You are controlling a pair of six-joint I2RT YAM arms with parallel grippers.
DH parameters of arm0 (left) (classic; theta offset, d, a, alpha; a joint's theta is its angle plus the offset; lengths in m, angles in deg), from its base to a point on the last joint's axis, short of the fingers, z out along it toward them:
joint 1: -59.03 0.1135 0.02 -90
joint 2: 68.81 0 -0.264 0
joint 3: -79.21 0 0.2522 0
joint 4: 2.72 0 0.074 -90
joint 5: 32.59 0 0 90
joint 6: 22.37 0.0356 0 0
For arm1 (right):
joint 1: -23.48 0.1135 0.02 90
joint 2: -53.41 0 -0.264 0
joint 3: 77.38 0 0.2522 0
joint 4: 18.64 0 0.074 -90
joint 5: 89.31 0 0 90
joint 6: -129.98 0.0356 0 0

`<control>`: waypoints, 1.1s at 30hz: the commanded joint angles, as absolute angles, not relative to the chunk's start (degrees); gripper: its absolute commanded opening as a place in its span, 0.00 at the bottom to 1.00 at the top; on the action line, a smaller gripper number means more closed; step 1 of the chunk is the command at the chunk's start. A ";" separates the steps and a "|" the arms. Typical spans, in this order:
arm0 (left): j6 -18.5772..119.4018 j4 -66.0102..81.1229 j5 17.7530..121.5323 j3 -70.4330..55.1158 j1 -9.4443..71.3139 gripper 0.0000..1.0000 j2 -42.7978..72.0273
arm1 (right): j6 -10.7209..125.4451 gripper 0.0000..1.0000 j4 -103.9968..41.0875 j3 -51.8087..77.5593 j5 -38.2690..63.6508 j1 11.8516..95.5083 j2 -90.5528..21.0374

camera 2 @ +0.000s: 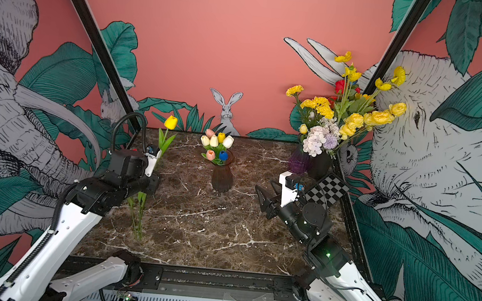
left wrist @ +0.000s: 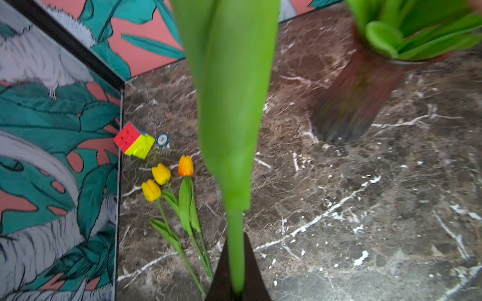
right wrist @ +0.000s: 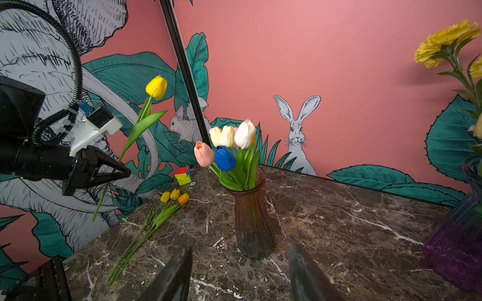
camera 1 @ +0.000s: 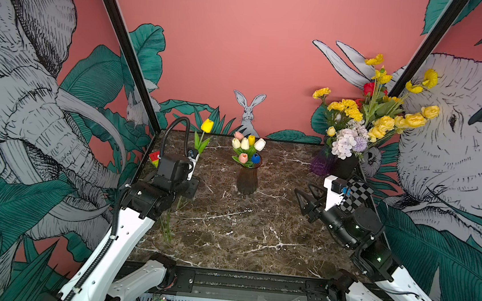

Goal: Pick out yellow flowers from the vase
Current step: Place the flower at the center of the board.

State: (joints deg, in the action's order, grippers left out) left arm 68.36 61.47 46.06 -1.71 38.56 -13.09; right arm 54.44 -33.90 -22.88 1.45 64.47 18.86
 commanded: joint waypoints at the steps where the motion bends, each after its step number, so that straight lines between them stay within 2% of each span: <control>1: 66.13 64.97 50.37 -0.03 43.26 0.00 -10.60 | 53.25 0.58 -32.92 -23.51 0.13 64.81 19.98; 13: 61.75 64.22 48.57 8.64 56.05 0.00 3.62 | 50.14 0.59 -35.00 -26.38 -2.60 64.86 22.98; 27: 59.81 65.53 53.12 7.26 61.15 0.00 19.01 | 45.26 0.63 -34.56 -28.58 -4.48 64.79 24.40; 33: 59.89 66.23 53.19 6.74 61.48 0.17 20.13 | 46.30 0.63 -32.18 -29.16 -4.23 64.71 22.38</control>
